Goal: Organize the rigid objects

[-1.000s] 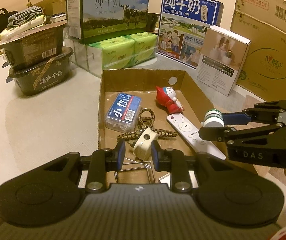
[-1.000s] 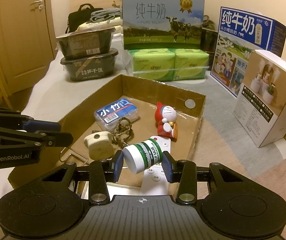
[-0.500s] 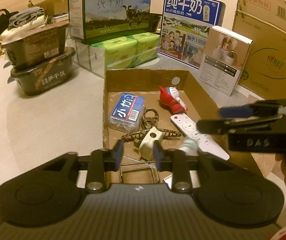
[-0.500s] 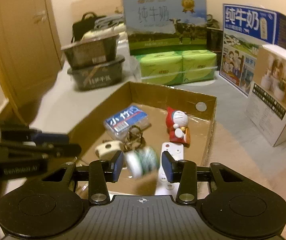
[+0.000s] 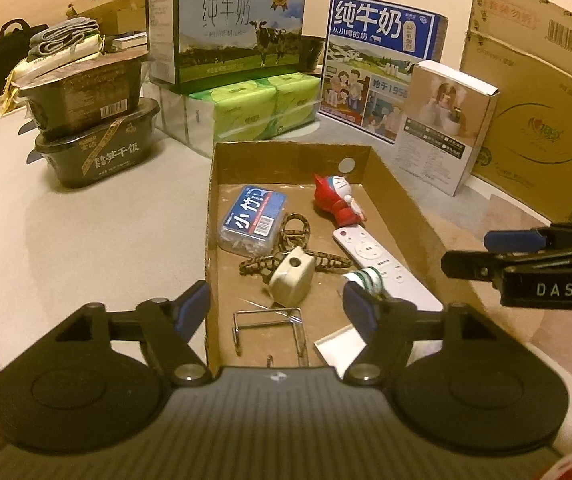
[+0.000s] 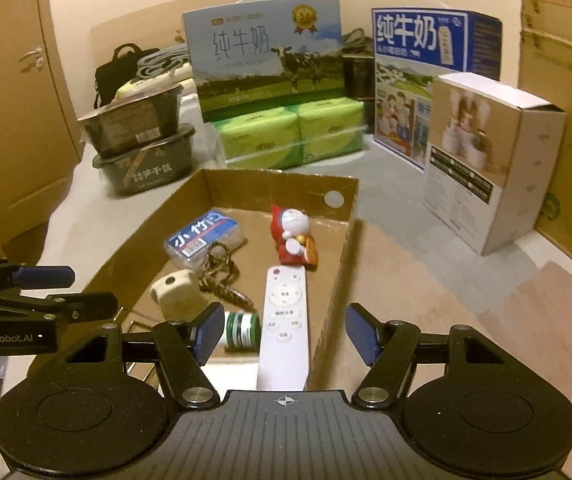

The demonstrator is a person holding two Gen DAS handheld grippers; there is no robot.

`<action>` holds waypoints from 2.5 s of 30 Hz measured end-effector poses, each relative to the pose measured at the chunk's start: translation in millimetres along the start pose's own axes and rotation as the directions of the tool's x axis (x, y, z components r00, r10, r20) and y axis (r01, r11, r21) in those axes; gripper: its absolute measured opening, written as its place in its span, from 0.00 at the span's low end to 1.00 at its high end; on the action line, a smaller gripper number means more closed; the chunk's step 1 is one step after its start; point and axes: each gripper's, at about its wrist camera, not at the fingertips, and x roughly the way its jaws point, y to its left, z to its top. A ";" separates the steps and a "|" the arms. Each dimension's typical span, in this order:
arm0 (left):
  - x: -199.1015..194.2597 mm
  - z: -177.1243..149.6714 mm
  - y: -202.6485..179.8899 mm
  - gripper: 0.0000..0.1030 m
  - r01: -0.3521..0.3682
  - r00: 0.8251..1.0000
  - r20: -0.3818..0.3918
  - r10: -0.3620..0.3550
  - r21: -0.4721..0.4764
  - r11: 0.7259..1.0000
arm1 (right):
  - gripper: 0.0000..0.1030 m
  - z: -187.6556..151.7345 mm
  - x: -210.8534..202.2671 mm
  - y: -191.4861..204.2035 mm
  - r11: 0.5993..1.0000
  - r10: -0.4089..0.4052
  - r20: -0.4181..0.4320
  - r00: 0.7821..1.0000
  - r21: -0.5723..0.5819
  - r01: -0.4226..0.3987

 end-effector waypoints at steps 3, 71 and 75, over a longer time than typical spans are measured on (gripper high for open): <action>-9.2 -2.2 -5.1 0.75 0.003 1.000 0.001 -0.003 0.007 1.000 | 0.65 -4.4 -8.2 3.2 1.000 0.000 -0.011 1.000 0.014 0.000; -174.3 -112.2 -89.8 0.99 -0.063 0.998 -0.022 0.062 -0.029 0.998 | 0.86 -122.0 -202.7 36.9 0.983 -0.144 -0.067 0.987 0.101 0.151; -174.2 -112.2 -90.6 0.99 -0.060 0.998 -0.021 0.059 -0.025 0.998 | 0.86 -122.3 -202.9 37.0 0.984 -0.145 -0.066 0.987 0.099 0.151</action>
